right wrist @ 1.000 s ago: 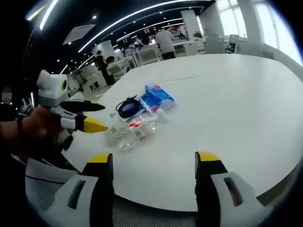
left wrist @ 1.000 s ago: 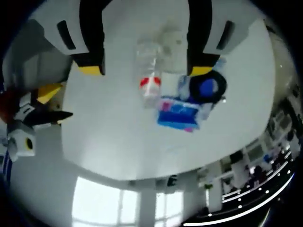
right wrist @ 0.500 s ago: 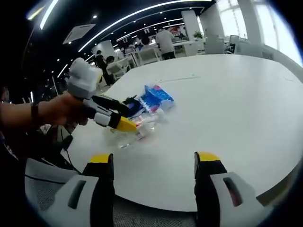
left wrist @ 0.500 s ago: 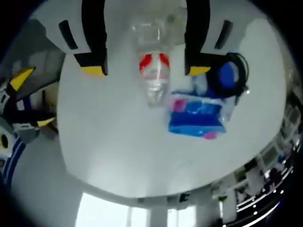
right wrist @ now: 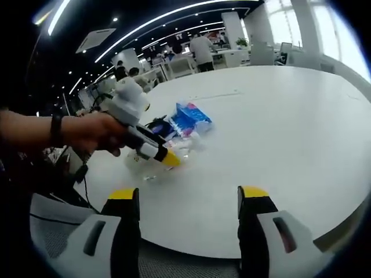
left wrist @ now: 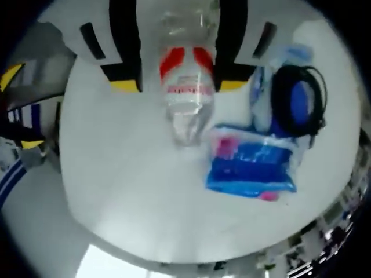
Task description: Arrange the tabletop items into an orderly group along one side of the table until the central work area is clear of visible clutter.
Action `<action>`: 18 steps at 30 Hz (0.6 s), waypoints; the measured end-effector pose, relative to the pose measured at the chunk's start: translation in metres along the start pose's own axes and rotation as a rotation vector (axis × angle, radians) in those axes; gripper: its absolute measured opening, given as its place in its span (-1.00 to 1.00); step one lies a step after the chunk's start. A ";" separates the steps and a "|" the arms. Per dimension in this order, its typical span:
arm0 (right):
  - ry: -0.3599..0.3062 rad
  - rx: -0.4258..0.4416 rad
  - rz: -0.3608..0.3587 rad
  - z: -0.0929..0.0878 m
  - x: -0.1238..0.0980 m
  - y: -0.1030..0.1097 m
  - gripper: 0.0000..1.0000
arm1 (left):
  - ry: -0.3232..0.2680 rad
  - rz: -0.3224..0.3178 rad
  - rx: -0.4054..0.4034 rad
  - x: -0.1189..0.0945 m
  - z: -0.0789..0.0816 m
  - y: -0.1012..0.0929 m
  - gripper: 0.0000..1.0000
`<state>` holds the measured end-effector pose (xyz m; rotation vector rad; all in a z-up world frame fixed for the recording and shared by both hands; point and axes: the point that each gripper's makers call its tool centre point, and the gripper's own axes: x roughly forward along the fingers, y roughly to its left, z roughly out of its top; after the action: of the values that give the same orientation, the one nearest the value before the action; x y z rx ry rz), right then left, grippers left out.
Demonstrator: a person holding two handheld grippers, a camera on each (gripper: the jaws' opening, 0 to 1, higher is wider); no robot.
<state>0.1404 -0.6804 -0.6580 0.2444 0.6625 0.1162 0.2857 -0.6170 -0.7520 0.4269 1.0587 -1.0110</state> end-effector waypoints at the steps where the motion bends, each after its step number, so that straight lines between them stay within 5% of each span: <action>1: 0.000 0.002 0.000 0.000 0.000 0.000 0.36 | 0.011 0.017 0.002 0.003 -0.002 0.004 -0.12; 18: 0.001 0.017 0.003 0.000 0.001 0.001 0.33 | 0.082 0.069 0.031 0.008 -0.008 0.007 -0.24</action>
<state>0.1413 -0.6798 -0.6584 0.2615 0.6641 0.1141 0.2883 -0.6119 -0.7635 0.5298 1.0954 -0.9563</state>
